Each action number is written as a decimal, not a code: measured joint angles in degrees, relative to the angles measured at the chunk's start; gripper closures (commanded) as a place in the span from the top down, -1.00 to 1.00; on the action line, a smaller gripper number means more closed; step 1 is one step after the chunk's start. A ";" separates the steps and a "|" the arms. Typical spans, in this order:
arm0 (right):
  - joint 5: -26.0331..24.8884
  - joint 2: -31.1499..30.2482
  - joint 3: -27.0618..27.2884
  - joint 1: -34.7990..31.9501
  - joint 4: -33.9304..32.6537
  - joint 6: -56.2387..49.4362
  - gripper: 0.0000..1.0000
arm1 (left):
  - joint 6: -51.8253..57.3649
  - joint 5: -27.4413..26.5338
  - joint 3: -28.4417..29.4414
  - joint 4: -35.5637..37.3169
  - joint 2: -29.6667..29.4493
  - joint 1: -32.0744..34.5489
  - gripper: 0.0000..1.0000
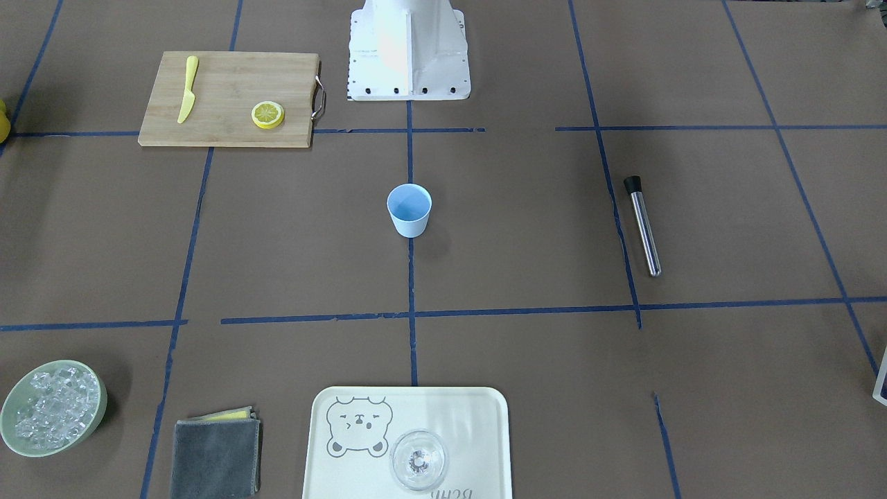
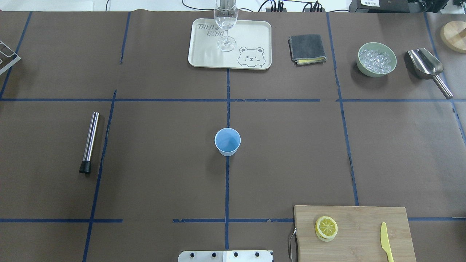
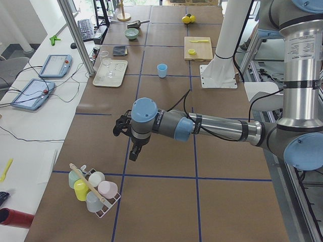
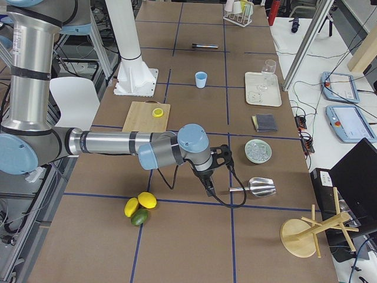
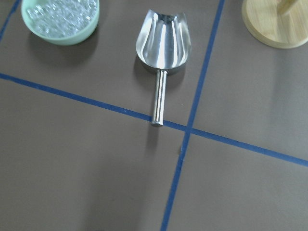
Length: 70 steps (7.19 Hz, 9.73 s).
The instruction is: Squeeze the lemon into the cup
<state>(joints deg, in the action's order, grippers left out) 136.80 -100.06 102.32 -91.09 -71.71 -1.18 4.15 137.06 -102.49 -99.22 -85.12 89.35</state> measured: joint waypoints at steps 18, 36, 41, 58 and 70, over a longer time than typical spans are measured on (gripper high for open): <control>-66.33 -1.36 26.42 88.63 3.29 83.60 0.98 | -0.25 -0.04 -0.79 -6.11 0.77 0.12 1.00; -68.63 2.50 21.17 95.97 1.75 88.89 0.50 | 0.07 -0.11 -0.52 -6.40 1.01 0.21 1.00; -68.69 2.34 21.44 95.93 1.75 88.81 -0.04 | 0.07 -0.12 -0.64 -6.38 1.27 0.26 1.00; -50.98 41.29 17.91 71.77 -31.71 82.83 -0.06 | -0.18 -0.12 -0.71 -7.13 2.89 0.30 1.00; -42.88 50.19 10.78 63.67 -33.39 73.76 1.00 | -0.34 -0.10 -0.52 -7.13 2.86 0.30 1.00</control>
<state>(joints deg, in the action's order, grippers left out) 93.92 -49.87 113.10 -27.42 -105.10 72.58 3.81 136.95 -103.01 -106.35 -82.26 89.65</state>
